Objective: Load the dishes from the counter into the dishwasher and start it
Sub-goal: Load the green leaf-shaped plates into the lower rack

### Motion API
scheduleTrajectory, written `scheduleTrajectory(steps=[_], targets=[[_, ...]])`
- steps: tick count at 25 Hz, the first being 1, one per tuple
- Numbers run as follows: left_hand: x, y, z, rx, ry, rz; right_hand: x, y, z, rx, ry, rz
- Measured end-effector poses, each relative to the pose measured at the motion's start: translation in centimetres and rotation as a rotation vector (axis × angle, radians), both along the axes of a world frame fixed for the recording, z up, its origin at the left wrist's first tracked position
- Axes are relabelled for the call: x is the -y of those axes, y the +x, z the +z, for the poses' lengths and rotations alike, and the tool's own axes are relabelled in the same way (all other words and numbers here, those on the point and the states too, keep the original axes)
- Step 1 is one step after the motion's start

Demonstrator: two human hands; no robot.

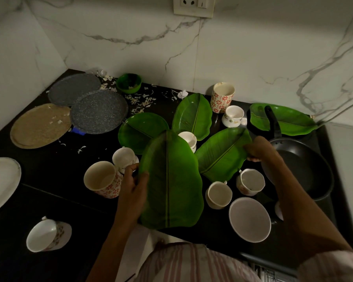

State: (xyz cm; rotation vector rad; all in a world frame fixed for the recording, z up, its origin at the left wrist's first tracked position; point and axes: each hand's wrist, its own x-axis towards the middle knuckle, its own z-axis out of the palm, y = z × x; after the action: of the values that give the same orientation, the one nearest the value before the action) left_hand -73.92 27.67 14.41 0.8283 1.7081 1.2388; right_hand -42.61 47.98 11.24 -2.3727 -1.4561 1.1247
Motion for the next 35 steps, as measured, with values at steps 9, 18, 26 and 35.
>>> scheduleTrajectory(steps=[9,18,26,35], targets=[[-0.1,-0.1,0.4,-0.011,-0.005,0.014,0.6,2.0,4.0,-0.074,0.049,0.051],[-0.6,0.5,0.2,0.020,0.035,0.001,5.1,2.8,13.1,-0.303,0.482,0.087],[-1.4,2.0,1.1,0.034,0.057,-0.067,7.6,-5.0,8.9,-0.520,0.383,0.456],[-1.7,2.3,0.9,0.051,0.040,-0.018,7.8,-7.2,8.0,-0.327,0.480,0.537]])
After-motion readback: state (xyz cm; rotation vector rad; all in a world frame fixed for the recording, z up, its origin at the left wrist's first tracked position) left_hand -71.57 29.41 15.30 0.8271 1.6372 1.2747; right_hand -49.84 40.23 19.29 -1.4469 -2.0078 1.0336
